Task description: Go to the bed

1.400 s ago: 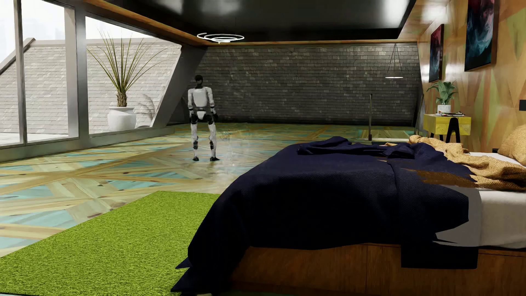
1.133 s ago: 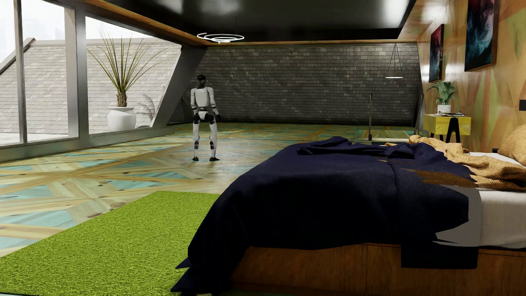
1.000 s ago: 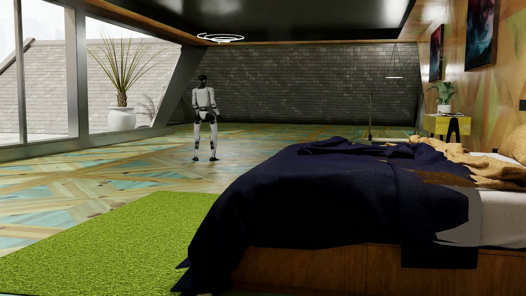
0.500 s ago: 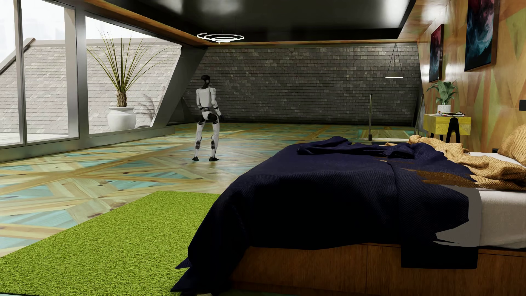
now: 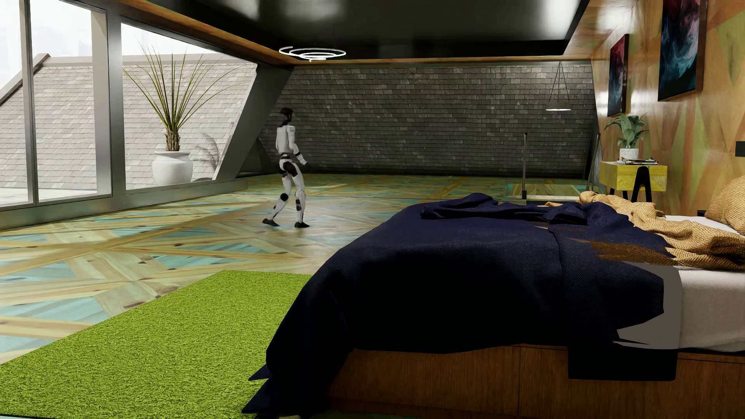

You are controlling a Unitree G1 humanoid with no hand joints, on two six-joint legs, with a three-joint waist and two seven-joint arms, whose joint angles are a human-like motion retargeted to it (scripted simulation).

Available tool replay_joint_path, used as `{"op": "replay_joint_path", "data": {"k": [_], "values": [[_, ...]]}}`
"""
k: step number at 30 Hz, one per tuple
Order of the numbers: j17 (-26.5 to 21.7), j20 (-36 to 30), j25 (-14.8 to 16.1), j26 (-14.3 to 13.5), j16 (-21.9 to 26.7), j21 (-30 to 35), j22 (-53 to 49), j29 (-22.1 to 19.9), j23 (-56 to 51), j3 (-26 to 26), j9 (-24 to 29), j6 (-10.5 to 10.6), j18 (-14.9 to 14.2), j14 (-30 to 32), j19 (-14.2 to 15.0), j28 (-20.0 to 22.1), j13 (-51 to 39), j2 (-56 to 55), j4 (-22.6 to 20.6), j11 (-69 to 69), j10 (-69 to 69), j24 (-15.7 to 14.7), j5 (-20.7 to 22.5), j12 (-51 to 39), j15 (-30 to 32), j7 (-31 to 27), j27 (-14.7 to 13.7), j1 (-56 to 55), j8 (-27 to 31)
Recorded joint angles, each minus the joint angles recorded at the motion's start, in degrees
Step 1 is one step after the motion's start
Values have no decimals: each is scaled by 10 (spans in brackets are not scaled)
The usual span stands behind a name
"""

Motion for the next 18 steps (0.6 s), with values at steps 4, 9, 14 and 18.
{"op": "replay_joint_path", "data": {"k": [4,9,14,18], "values": [[-10,-44,19,1,13,-12,30,-31,-50,-8,22,-21,106,-48,45,-30,15,-37,4,-16,-93,27,22,-27,47,140,5,0,106],[-12,-59,28,6,35,-5,51,-94,-80,-14,48,-69,103,-14,14,-53,92,-80,0,-60,-124,44,-117,-67,78,234,44,-28,-143],[-41,-42,35,-21,30,38,8,-20,-44,-15,53,-90,92,-6,83,-32,106,-102,36,82,-131,34,-129,-30,24,368,54,-27,-126],[-48,-71,45,-38,17,57,5,7,-54,-10,51,-97,71,0,35,-69,131,-110,79,157,-133,37,-229,-34,18,471,52,-12,-210]]}}
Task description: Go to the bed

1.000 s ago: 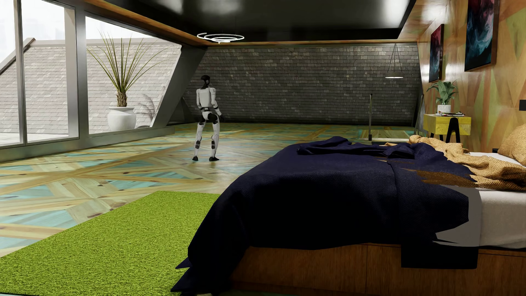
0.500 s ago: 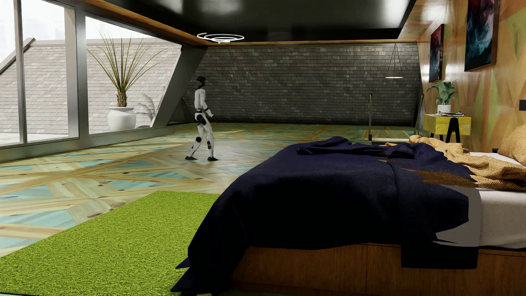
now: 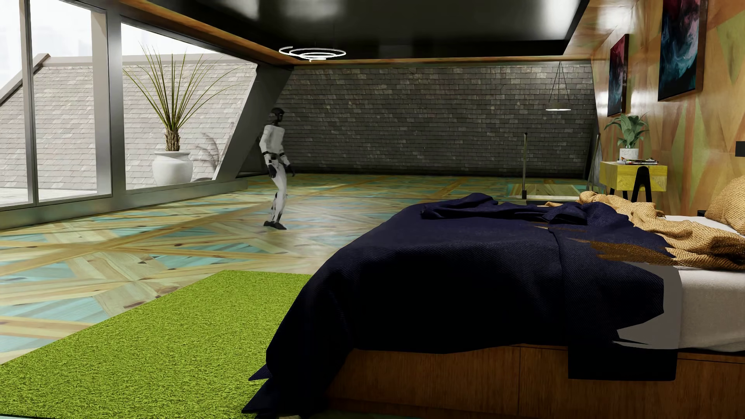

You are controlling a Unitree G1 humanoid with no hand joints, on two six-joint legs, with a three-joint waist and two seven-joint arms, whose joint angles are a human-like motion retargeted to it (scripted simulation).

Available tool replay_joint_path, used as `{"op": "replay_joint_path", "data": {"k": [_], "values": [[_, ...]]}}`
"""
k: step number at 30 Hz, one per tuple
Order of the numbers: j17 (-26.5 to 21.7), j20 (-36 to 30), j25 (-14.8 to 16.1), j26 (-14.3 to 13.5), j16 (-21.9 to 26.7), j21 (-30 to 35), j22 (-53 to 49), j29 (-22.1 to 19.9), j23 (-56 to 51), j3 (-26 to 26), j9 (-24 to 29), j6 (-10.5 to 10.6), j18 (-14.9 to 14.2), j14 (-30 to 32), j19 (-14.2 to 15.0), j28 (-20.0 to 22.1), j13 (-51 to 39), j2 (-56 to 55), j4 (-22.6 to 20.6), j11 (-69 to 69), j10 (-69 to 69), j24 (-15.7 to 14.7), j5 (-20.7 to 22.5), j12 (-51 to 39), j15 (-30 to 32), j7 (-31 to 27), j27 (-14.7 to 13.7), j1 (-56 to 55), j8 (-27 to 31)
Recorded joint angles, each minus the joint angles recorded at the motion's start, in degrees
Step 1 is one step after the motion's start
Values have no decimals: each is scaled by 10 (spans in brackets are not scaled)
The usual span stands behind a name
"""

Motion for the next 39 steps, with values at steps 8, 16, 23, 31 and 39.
{"op": "replay_joint_path", "data": {"k": [8,16,23,31,39], "values": [[15,-43,2,15,-28,-33,-81,8,-12,-7,-22,12,-76,28,-51,5,28,29,58,-148,-73,-40,-159,-17,-28,176,23,95,-69],[70,-2,4,56,39,-73,-87,-2,6,-32,-23,79,-58,189,-71,-31,7,74,294,-138,35,-46,64,33,-64,264,-1,171,-104],[54,53,-65,72,43,-2,-134,-56,53,15,13,138,-10,146,-101,-23,-97,184,271,-178,410,-49,231,127,-110,-169,-72,-138,-40],[69,53,-9,67,2,-30,-151,-97,-140,53,-1,136,-48,143,-109,-51,-146,334,76,-264,5,-49,245,212,-122,-151,-143,-296,28],[72,161,-39,119,-53,44,-65,27,109,87,-33,70,7,206,-56,-37,-161,462,-41,-213,-15,-28,200,170,-16,-197,-38,-261,80]]}}
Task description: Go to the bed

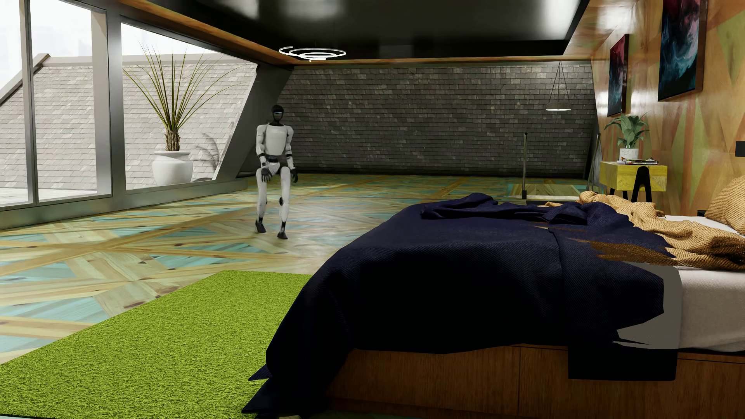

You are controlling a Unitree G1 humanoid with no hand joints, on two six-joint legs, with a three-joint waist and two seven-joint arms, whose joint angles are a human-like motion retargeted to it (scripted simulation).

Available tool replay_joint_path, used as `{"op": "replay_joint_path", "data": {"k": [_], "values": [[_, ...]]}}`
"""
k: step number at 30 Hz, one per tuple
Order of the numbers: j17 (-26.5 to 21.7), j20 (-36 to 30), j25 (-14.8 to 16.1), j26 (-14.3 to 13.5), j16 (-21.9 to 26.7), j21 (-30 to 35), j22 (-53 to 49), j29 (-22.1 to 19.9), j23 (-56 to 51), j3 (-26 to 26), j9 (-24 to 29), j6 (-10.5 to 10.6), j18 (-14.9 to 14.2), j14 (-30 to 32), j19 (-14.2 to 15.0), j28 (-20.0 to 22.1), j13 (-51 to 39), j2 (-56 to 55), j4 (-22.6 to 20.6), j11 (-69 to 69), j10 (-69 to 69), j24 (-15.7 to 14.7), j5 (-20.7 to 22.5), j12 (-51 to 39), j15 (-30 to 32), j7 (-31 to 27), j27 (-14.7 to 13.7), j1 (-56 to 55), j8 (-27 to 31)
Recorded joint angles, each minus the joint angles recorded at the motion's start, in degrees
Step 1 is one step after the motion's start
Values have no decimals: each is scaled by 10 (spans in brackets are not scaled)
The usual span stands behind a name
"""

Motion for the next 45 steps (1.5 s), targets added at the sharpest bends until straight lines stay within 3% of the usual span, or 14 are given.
{"op": "replay_joint_path", "data": {"k": [2,4,6,9,11,15,18,22,25,28,32,37,41,45], "values": [[-17,26,-19,-3,-19,34,-4,62,30,2,4,-28,0,-37,109,13,22,-68,-19,159,6,-13,-15,-40,96,22,9,27,11],[-75,19,-62,-44,-26,105,-3,110,-7,6,11,-52,-18,-77,112,31,42,-178,-31,360,14,-17,-55,-59,141,56,-45,57,-48],[-123,-3,-31,-75,-24,103,1,91,-78,-4,19,-77,-34,-112,116,44,85,-277,-57,490,5,-6,-91,-86,79,81,-63,109,-17],[-139,-21,77,-86,-14,16,32,26,-157,-32,28,-103,-35,-153,8,44,169,-396,-104,486,-8,18,-168,-142,-30,86,-25,189,-13],[-115,-34,99,-76,-11,-21,38,-18,-172,-54,29,-108,-29,-173,-5,39,202,-439,-124,368,-12,31,-162,-172,-79,73,10,235,0],[-96,-77,78,-95,15,-17,37,4,-144,-87,18,-94,-10,-184,-15,33,208,-456,-140,12,-62,36,-139,-209,26,50,17,326,-38],[-77,-115,63,-98,32,-34,33,19,-120,-106,8,-76,-9,-194,27,22,214,-442,-151,-142,-85,40,-111,-226,29,19,14,388,-45],[-39,-137,48,-77,38,-69,51,17,-71,-123,-2,-31,-31,-153,-57,15,216,-434,-129,-42,-68,29,-52,-213,130,-33,24,452,4],[-16,-181,29,-58,50,-93,76,29,-22,-130,2,14,-124,-3,-76,-20,180,-408,-96,20,83,38,-33,-186,55,-68,35,410,-40],[7,-286,7,-109,126,-103,41,15,2,-140,14,45,-125,149,-82,-95,124,-365,-7,65,357,68,-26,-171,-25,-6,18,283,-97],[17,-207,-32,-59,128,-92,-33,-6,17,-110,28,80,-97,-46,-84,-5,25,-276,88,87,504,-23,17,-101,-105,-57,4,106,-123],[1,-142,-22,-16,98,-92,0,-35,-65,-66,20,71,-34,-97,-80,30,-63,-156,100,27,163,-56,34,-75,-130,-29,-47,1,-91],[-22,-137,4,-7,82,-43,57,-36,-136,-48,1,48,-117,-68,-77,-14,-78,-61,71,-44,-143,-18,35,-82,-121,-16,-78,6,-60],[-26,-105,14,-11,43,-14,75,-73,-137,-35,-13,11,-4,36,-79,-15,-23,4,36,-31,-15,-1,9,-79,-58,-27,-65,-2,-63]]}}
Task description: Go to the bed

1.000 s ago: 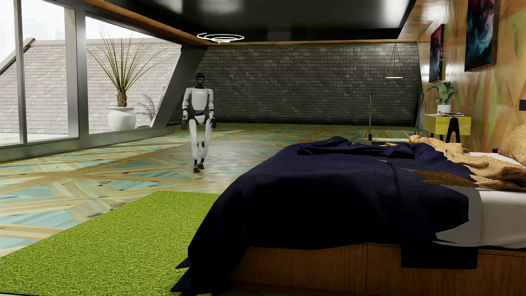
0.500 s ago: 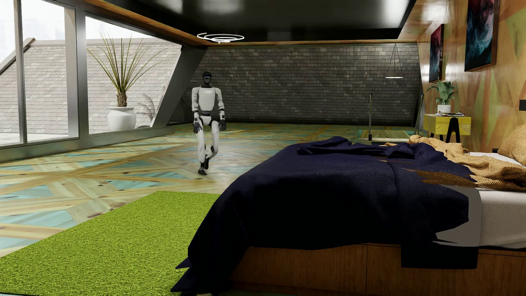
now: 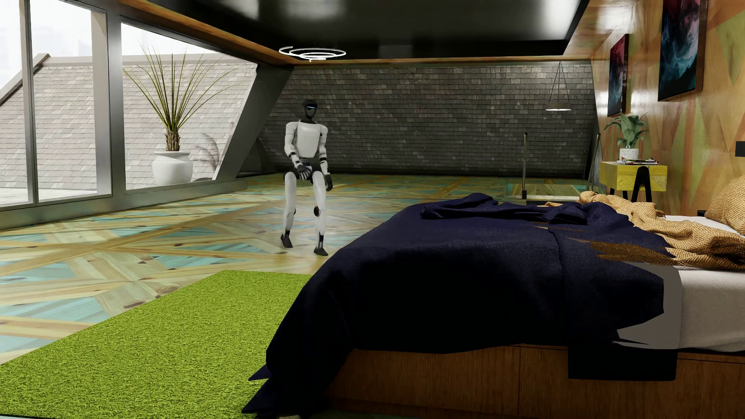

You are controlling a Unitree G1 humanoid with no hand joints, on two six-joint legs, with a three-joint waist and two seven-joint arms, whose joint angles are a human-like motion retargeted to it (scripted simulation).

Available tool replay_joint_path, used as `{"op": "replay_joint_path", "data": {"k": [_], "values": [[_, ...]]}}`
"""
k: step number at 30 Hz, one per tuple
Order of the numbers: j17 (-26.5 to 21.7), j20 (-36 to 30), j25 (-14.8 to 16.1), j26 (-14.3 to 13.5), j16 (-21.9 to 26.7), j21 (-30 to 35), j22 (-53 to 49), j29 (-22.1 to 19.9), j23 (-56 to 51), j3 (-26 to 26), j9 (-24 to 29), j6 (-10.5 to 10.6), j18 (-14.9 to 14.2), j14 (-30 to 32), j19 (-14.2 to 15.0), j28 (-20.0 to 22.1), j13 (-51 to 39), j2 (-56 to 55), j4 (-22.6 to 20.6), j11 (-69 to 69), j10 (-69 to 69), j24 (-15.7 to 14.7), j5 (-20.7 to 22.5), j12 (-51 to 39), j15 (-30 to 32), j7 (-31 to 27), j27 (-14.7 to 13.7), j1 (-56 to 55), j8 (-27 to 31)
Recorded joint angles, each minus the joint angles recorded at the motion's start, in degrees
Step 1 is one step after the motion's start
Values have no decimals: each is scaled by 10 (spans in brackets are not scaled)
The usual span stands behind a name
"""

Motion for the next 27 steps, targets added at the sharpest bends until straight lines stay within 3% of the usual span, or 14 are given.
{"op": "replay_joint_path", "data": {"k": [1,2,3,5,7,9,11,13,17,20,22,23,25,27], "values": [[9,14,-5,3,-11,1,-1,-13,35,6,-2,-13,17,-21,2,4,17,-4,-8,27,19,3,-12,0,49,7,23,9,-3],[19,34,-9,3,-24,8,-7,-4,83,12,-3,-25,23,-42,29,10,26,-21,-15,74,21,1,-25,0,102,19,50,25,0],[25,53,-17,-2,-37,26,-16,32,135,18,-2,-36,27,-60,56,16,24,-52,-19,140,16,-5,-41,2,158,34,69,44,-1],[5,75,-70,-14,-60,93,-34,125,190,26,3,-54,34,-96,158,11,14,-139,-31,316,15,-12,-94,-12,244,72,78,83,-19],[-29,66,-91,-23,-65,105,-31,102,149,25,9,-72,43,-129,170,12,23,-230,-52,459,14,7,-141,-35,233,107,102,128,-23],[-52,52,-31,-36,-53,47,26,48,68,17,15,-85,51,-162,152,28,65,-305,-76,511,17,35,-163,-66,166,125,112,178,-11],[-65,44,47,-30,-42,-11,68,51,13,-1,19,-90,55,-194,109,20,99,-364,-93,472,18,59,-168,-103,53,132,86,230,5],[-74,34,79,-42,-31,-33,67,54,-9,-22,20,-89,57,-213,73,22,114,-405,-104,353,5,73,-155,-127,12,131,71,281,14],[-61,3,66,-79,-5,-38,29,48,3,-58,10,-75,53,-228,70,31,137,-429,-123,16,-54,69,-129,-158,75,113,79,373,0],[-28,-22,55,-69,-1,-50,28,35,62,-74,1,-59,45,-235,92,32,160,-426,-130,-97,-75,51,-109,-177,103,80,98,430,16],[-3,-35,34,-58,-3,-50,28,36,125,-82,-4,-41,32,-209,38,28,171,-411,-117,-67,-70,44,-86,-171,191,57,114,466,33],[9,-37,22,-55,-4,-50,25,40,157,-83,-6,-28,19,-180,45,27,171,-396,-104,-55,-56,40,-78,-157,207,50,120,478,28],[29,-43,17,-52,-6,-76,16,40,193,-84,-6,2,-31,-79,13,18,168,-372,-72,-25,23,30,-51,-115,172,38,123,468,15],[46,-80,32,-65,14,-120,9,24,183,-85,2,27,-87,48,-2,-37,164,-349,-33,5,205,38,-31,-83,122,24,101,387,-7]]}}
